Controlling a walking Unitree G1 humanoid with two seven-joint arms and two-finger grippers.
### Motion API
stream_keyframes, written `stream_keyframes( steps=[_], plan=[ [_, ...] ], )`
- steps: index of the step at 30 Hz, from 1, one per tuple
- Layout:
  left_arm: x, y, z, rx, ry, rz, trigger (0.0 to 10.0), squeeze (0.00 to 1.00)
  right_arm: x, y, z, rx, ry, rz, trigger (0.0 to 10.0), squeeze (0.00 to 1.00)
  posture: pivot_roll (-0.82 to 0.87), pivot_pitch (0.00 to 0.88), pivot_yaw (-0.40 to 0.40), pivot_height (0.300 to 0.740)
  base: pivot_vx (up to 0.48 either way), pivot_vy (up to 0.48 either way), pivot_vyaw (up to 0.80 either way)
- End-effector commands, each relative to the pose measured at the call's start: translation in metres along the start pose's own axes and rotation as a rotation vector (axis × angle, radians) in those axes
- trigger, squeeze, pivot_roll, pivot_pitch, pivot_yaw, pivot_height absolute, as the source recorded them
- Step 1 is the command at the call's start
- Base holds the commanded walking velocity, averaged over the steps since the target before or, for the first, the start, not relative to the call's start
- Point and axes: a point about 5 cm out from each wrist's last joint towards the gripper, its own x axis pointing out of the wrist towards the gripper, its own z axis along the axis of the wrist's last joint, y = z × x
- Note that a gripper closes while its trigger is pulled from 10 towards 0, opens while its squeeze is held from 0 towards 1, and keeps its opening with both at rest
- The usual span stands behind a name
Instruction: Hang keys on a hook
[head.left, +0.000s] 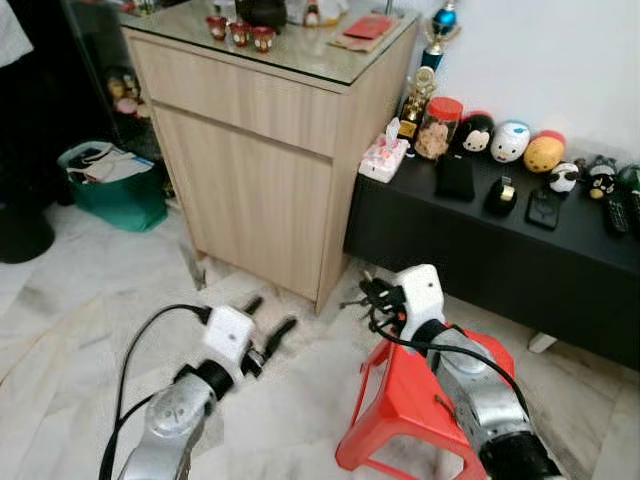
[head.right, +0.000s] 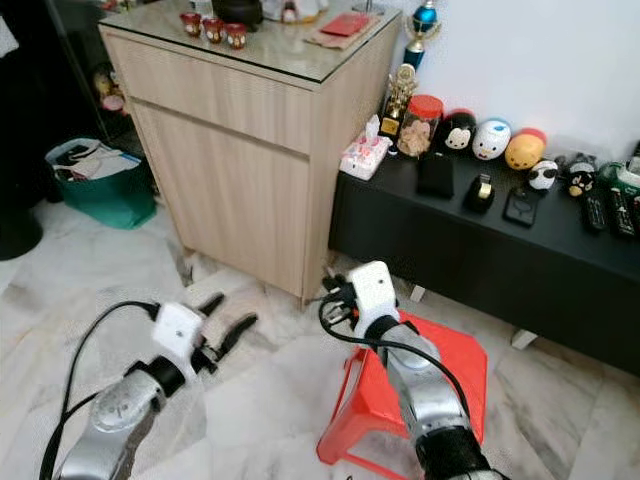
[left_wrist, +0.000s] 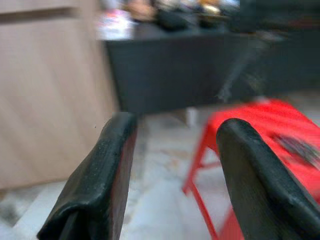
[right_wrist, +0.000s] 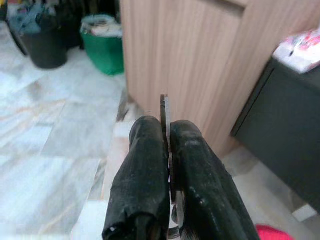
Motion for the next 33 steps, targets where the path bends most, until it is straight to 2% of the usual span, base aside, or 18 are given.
stream_keyframes(
  steps=[1,3,9,20,33],
  plan=[
    [0.003,-0.009,0.001,0.045,0.028,-0.089,10.0,0.00,0.003,0.003,0.008,-0.032,0.000,0.028,10.0,0.00,0.07,0.000,-0.085,0.740,0.000,0.000,0.00],
    [0.006,-0.014,0.002,0.098,0.042,-0.146,10.0,0.00,0.005,0.006,0.011,-0.034,0.005,0.040,10.0,0.00,0.07,0.000,-0.083,0.740,0.000,0.000,0.00],
    [0.014,-0.019,0.007,0.136,0.039,-0.194,10.0,0.00,0.004,0.009,0.017,-0.021,0.009,0.046,10.0,0.00,0.06,0.000,-0.077,0.740,0.000,0.000,0.00],
    [0.024,-0.017,0.010,0.113,0.026,-0.174,10.0,0.00,0.003,0.017,0.028,-0.001,-0.024,0.060,10.0,0.00,0.05,0.000,-0.077,0.740,0.000,0.000,0.00],
    [0.031,-0.022,0.006,0.105,0.025,-0.140,10.0,0.00,0.005,0.037,0.038,0.032,-0.040,0.101,10.0,0.00,0.05,0.000,-0.087,0.740,0.000,0.000,0.00]
  ],
)
